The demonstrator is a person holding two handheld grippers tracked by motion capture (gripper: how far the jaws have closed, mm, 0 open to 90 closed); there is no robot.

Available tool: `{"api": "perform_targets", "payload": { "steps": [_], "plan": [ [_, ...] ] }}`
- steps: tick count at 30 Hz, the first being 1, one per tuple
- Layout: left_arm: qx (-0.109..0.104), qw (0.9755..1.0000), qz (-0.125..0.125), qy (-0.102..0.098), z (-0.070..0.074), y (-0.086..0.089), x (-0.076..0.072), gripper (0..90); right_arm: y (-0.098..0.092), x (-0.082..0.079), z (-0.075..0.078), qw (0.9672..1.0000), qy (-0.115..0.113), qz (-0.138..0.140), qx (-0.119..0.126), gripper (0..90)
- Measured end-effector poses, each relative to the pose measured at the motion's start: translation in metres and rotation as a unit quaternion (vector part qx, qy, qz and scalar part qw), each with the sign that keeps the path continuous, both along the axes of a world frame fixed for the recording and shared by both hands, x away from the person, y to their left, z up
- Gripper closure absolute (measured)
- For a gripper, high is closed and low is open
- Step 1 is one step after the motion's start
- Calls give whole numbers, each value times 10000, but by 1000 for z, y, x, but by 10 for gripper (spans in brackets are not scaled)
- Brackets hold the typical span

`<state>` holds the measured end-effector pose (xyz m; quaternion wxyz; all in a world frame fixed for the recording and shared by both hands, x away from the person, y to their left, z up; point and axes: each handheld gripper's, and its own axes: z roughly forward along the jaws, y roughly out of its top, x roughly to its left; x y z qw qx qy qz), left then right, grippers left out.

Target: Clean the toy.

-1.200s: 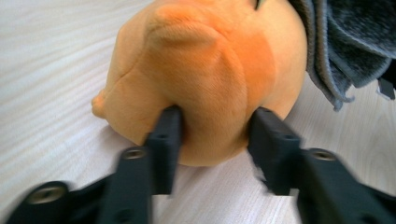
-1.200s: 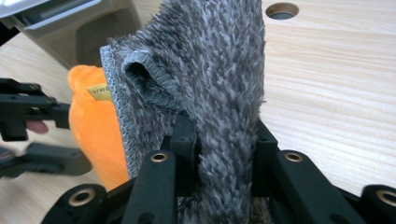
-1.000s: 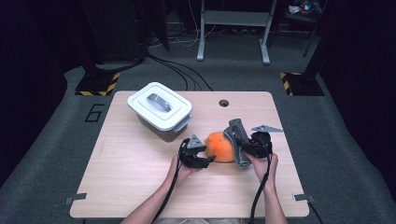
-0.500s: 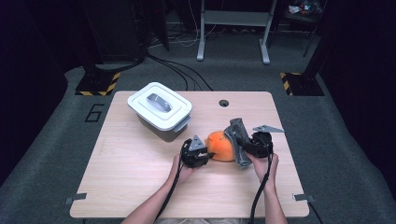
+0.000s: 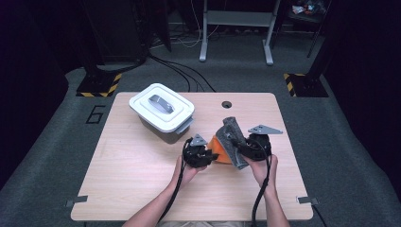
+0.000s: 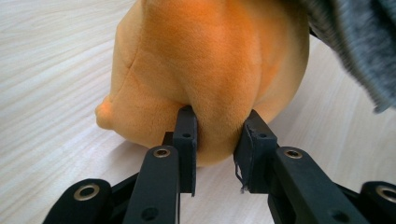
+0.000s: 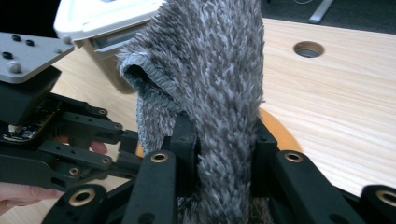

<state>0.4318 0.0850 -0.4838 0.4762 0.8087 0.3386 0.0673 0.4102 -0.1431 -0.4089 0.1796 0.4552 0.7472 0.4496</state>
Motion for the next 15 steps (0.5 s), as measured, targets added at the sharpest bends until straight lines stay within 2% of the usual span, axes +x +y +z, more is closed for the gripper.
{"api": "perform_targets", "payload": {
  "steps": [5, 9, 11, 12, 15],
  "plan": [
    [-3, 10000, -15, 7, -1, 0, -1, 713, 18, 3, -6, 9997, 12, 151, -166, 693],
    [101, 9999, 27, -14, -2, -1, 0, 712, 28, 5, -14, 9986, -90, 82, -513, 695],
    [124, 9999, 71, 52, -3, 0, 2, 712, 32, 5, -15, 9972, -196, 47, -716, 696],
    [62, 9999, 132, 81, -4, -1, 2, 712, 34, 5, -15, 9967, -205, 11, -791, 697],
    [35, 9998, 145, 116, -4, 1, 3, 713, 35, 5, -15, 9957, -280, -10, -887, 698]
  ]
}}
